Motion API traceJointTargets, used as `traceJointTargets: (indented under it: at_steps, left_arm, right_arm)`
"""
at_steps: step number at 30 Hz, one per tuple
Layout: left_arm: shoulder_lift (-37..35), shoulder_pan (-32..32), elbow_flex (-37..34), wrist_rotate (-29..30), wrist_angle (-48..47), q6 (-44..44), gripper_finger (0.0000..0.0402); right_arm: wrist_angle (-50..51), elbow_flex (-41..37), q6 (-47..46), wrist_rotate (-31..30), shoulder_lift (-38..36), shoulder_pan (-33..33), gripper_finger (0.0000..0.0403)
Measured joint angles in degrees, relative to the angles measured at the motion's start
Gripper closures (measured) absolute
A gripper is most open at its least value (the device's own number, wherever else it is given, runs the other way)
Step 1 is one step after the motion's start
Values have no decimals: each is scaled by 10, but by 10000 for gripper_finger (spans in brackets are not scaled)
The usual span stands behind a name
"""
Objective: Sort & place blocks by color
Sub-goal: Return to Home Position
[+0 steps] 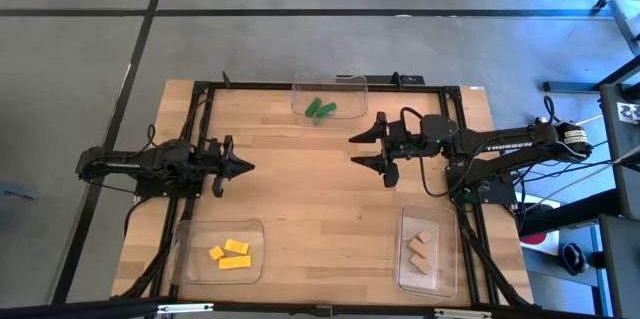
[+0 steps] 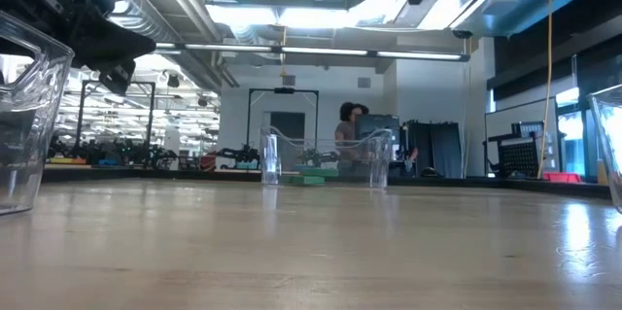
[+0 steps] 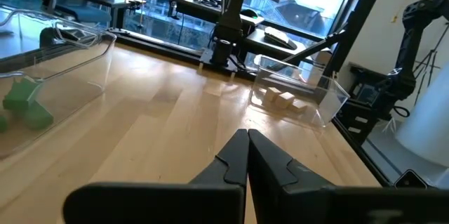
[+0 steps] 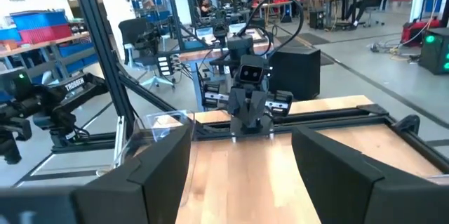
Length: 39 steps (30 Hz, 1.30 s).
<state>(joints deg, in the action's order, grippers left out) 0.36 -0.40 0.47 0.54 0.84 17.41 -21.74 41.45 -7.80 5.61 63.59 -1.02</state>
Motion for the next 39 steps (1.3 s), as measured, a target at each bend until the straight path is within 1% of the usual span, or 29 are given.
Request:
traceJointTargets:
  at_steps: [4, 7, 10, 13, 17, 21, 25, 26, 32, 39]
  left_arm:
    - [0, 0, 0, 0, 0, 0, 401]
    - [0, 0, 0, 0, 0, 0, 401]
    - [0, 0, 0, 0, 0, 0, 401]
    - [0, 0, 0, 0, 0, 0, 401]
    - [0, 0, 0, 1, 0, 0, 401]
    - [0, 0, 0, 0, 0, 0, 401]
    - [0, 0, 0, 0, 0, 0, 401]
    - [0, 0, 0, 0, 0, 0, 401]
    - [0, 0, 0, 0, 0, 0, 401]
    - [0, 0, 0, 0, 0, 0, 401]
  right_arm:
    - [8, 0, -6, 6, 0, 0, 150]
    - [39, 0, -8, 38, -12, 0, 150]
    - [123, -2, 1, 74, -46, 0, 151]
    - [175, -31, 24, 78, -103, 1, 166]
    - [173, -102, 4, 69, -204, 1, 217]
    - [153, -176, -46, 40, -304, 1, 293]
    - [120, -240, -89, 40, -380, 1, 380]
    - [116, -254, -100, 39, -394, 1, 391]
    - [65, -315, -132, 25, -455, 2, 400]
    - [2, -386, -145, 20, -501, 2, 401]
